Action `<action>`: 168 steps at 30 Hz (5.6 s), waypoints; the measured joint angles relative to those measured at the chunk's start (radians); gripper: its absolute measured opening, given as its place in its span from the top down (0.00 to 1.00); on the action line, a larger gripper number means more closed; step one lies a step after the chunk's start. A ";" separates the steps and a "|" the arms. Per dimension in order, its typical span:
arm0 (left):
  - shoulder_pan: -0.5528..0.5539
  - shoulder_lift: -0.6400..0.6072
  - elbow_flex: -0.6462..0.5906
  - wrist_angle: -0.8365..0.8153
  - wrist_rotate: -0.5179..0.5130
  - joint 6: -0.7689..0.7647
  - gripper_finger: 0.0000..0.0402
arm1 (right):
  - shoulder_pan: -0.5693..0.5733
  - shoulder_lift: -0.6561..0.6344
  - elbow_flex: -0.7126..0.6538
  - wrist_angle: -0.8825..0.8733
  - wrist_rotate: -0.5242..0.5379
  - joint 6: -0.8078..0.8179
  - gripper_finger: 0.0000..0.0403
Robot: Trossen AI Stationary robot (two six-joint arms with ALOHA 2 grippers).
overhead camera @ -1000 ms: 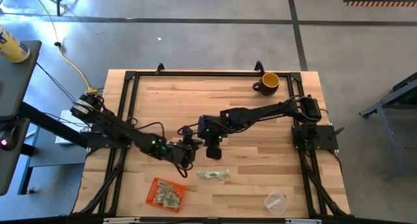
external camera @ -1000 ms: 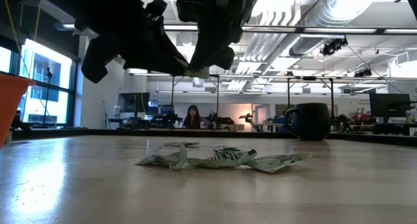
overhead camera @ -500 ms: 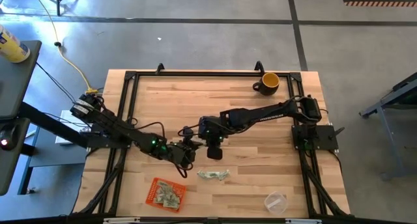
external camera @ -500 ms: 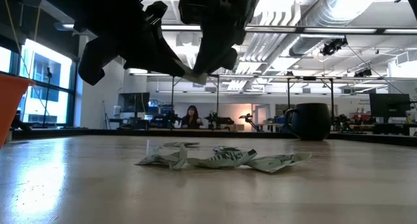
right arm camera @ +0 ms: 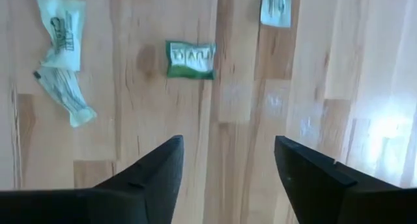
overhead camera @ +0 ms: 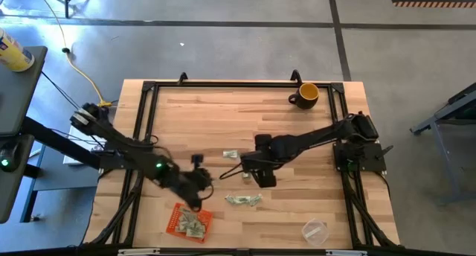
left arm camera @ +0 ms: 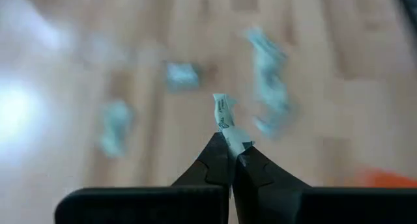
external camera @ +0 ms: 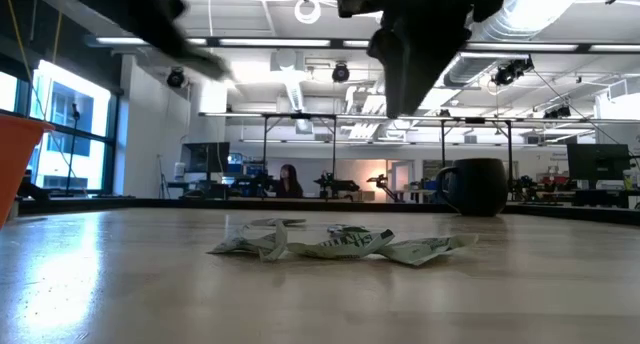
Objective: Pick and place items into bin
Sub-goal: Put the white stevia packet into the orange bin
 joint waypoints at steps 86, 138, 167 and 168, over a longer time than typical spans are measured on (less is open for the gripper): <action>-0.275 -0.325 -0.232 -0.300 -0.384 -1.252 0.45 | -0.199 0.167 0.008 0.552 -0.229 0.017 0.99; -0.011 -0.093 -0.251 0.413 0.140 -0.964 0.45 | 0.072 0.238 0.050 0.749 -0.213 0.234 1.00; 0.028 -0.082 -0.251 0.371 0.213 -0.941 0.73 | 0.072 0.237 0.050 0.742 -0.186 0.228 1.00; 0.028 -0.079 -0.251 0.367 0.216 -0.941 0.72 | 0.072 0.237 0.050 0.741 -0.185 0.229 1.00</action>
